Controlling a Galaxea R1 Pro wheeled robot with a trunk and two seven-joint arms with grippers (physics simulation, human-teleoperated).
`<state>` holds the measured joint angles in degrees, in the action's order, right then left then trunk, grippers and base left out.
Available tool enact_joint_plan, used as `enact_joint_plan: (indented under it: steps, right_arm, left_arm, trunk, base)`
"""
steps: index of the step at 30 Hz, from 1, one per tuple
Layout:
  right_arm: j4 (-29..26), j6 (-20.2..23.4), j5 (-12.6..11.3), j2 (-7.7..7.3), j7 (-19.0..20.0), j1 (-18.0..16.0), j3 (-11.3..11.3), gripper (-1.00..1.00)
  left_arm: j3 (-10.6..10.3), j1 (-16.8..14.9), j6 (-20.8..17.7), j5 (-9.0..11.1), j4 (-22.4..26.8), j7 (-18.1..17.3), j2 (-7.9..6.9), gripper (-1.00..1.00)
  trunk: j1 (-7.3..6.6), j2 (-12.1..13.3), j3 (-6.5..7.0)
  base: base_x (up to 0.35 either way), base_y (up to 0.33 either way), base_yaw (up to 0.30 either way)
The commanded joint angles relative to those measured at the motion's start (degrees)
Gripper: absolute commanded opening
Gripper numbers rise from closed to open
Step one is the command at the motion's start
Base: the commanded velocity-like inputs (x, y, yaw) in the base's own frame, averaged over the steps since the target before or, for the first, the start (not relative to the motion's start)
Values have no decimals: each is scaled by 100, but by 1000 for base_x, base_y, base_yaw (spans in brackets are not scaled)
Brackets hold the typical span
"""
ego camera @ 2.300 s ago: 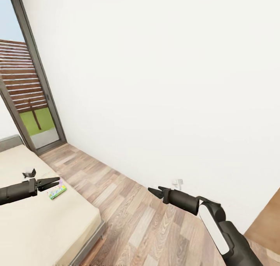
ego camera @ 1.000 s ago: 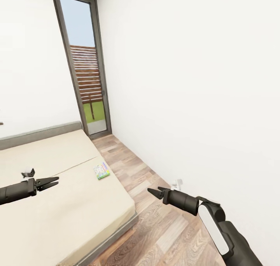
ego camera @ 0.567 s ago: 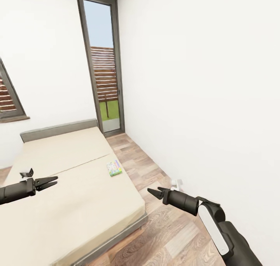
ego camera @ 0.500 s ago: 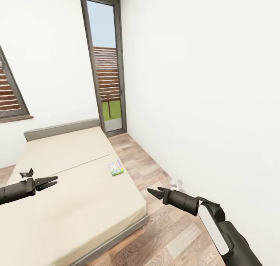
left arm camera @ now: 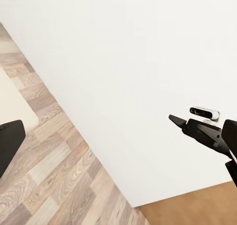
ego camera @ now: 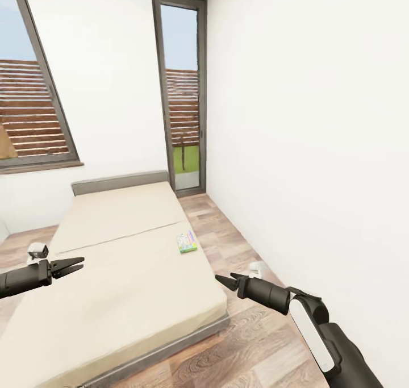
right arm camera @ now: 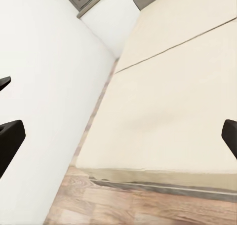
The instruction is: Put all the toys in the child's room - the three board games (two on the bed and one on the table), the two jigsaw puzzles on the table, and the tennis ball on the table - inside the toy box on the table in the child's room.
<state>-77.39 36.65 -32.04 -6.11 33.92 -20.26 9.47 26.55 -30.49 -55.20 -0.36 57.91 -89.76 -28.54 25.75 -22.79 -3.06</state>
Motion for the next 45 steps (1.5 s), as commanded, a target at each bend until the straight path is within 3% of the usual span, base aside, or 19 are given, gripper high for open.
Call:
enact_joint_plan:
  steps: [1,15,45]
  right_arm:
    - [-4,35,-39,-5,-12,-4,3,100]
    - [-5,35,-39,-5,-8,-4,3,100]
    - [-12,35,-39,-5,-8,-4,3,100]
  left_arm:
    - [-1,-6,-61,-8,1,-24,-1,100]
    - [-1,-6,-67,-8,1,-24,6,100]
    - [-1,-3,-69,-8,1,-24,9,100]
  trunk:
    - [4,-13,-13]
    - [4,-13,-13]
    - [4,-13,-13]
  base:
    - [0,-169,292]
    - [34,-179,292]
    - [210,-183,292]
